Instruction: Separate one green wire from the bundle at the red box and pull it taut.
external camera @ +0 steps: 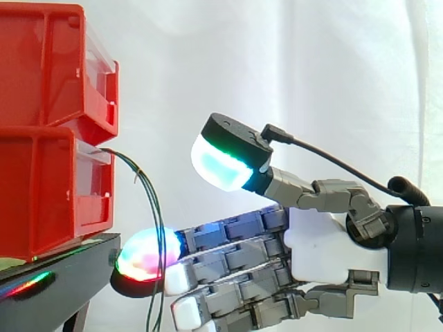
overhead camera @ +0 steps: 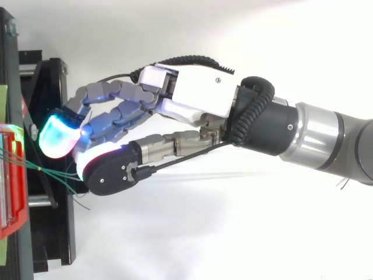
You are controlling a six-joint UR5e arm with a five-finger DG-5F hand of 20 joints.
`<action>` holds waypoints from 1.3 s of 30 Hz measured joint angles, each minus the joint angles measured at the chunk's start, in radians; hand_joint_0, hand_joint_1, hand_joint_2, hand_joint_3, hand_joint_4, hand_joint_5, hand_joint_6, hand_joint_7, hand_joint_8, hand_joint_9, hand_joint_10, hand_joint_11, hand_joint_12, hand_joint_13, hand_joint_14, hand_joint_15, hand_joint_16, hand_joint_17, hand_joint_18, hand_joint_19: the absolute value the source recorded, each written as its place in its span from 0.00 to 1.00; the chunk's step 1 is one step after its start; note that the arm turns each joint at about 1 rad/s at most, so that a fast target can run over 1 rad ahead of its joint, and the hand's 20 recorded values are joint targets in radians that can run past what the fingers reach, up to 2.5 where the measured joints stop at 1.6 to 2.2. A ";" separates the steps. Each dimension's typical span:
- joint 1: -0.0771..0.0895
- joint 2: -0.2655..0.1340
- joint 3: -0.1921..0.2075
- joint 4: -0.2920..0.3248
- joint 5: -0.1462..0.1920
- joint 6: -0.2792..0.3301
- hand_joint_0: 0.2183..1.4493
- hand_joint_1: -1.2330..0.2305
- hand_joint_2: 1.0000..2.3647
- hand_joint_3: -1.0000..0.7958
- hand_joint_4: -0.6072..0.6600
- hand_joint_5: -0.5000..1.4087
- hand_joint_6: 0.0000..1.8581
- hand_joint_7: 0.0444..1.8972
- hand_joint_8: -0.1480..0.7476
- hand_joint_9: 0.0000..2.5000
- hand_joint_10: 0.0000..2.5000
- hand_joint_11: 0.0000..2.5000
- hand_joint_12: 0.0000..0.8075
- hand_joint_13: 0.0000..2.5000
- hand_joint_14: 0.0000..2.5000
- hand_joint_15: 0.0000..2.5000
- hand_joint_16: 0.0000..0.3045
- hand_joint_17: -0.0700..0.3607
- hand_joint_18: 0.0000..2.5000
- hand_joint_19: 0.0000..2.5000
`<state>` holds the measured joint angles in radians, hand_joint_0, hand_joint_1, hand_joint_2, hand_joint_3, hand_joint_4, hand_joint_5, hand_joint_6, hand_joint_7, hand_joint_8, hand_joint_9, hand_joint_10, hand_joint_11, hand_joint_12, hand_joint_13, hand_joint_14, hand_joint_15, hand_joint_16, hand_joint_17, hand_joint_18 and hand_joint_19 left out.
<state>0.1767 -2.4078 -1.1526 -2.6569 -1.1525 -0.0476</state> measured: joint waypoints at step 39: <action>0.013 -0.040 -0.003 0.070 0.035 0.002 0.21 0.47 0.00 0.28 0.67 0.18 0.27 0.42 0.53 0.34 0.00 0.11 0.50 0.29 0.00 0.12 0.18 0.45 0.25 0.13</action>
<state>0.1894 -2.4477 -1.1551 -2.5872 -1.1174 -0.0460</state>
